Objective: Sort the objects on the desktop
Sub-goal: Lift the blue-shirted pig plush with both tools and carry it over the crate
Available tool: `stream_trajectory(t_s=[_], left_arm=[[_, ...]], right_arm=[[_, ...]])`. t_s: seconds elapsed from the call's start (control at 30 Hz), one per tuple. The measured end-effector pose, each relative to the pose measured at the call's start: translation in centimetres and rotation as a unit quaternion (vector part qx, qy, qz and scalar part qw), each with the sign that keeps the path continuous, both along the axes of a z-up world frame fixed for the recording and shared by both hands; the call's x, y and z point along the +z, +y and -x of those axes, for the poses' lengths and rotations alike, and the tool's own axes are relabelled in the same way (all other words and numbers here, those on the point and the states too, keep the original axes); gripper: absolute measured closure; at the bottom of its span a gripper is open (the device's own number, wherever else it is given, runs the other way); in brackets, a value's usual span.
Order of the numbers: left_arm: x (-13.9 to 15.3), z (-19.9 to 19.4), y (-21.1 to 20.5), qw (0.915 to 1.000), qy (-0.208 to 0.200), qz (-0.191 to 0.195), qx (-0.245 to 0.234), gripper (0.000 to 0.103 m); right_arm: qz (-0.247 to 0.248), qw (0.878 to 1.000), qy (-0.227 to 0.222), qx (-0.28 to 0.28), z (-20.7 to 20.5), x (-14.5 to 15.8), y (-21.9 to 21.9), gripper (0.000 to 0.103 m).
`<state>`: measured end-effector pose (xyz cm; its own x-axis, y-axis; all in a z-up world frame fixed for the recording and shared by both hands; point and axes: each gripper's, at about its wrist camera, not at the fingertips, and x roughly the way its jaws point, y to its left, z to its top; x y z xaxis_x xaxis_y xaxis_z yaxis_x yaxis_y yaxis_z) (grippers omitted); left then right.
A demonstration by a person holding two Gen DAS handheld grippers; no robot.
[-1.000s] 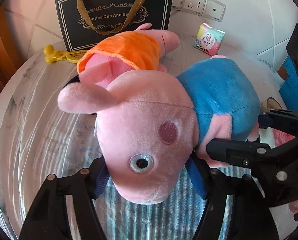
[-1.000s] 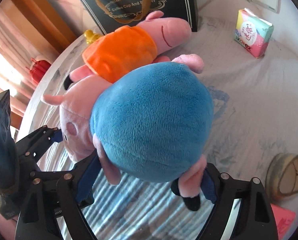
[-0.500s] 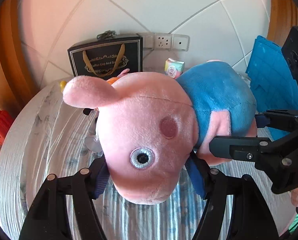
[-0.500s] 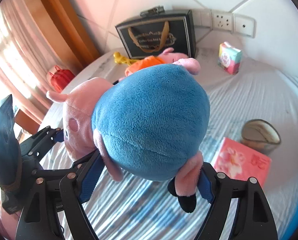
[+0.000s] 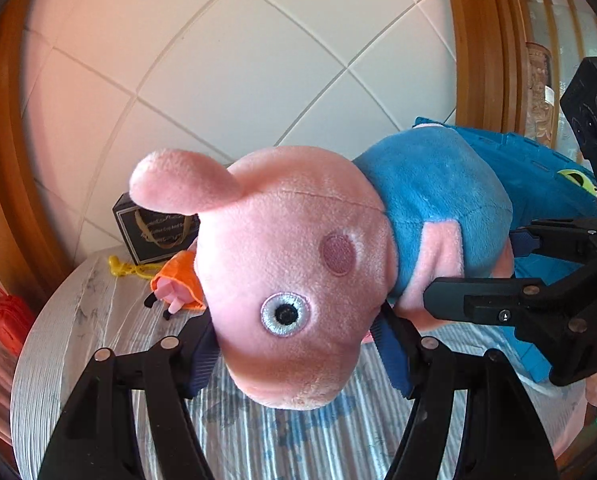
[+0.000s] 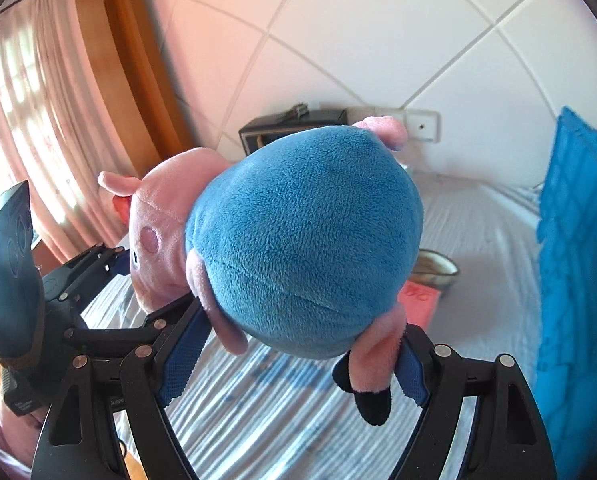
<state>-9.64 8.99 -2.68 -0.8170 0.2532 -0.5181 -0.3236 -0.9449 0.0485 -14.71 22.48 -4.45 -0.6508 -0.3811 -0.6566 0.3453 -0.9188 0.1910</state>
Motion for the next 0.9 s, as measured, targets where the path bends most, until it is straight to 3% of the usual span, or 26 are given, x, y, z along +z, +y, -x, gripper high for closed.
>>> stream_trajectory(t_s=[0.27, 0.5, 0.77, 0.9], left_arm=[[4.7, -3.0, 8.4, 0.9963, 0.064, -0.009, -0.056, 0.035], [8.9, -5.4, 18.7, 0.9870, 0.105, -0.018, -0.120, 0.035], [11.6, -7.2, 30.6, 0.9751, 0.085, -0.016, -0.204, 0.035], [11.4, -8.1, 35.4, 0.9702, 0.030, -0.007, -0.240, 0.035]], right_arm=[[-0.002, 0.997, 0.063, -0.051, -5.4, 4.9, 6.8, 0.020], [-0.017, 0.986, 0.117, -0.120, -9.8, 9.0, 14.7, 0.020], [-0.017, 0.965, 0.143, -0.218, -14.0, 11.5, 24.3, 0.020], [-0.004, 0.958, 0.129, -0.256, -16.2, 11.3, 27.9, 0.019]])
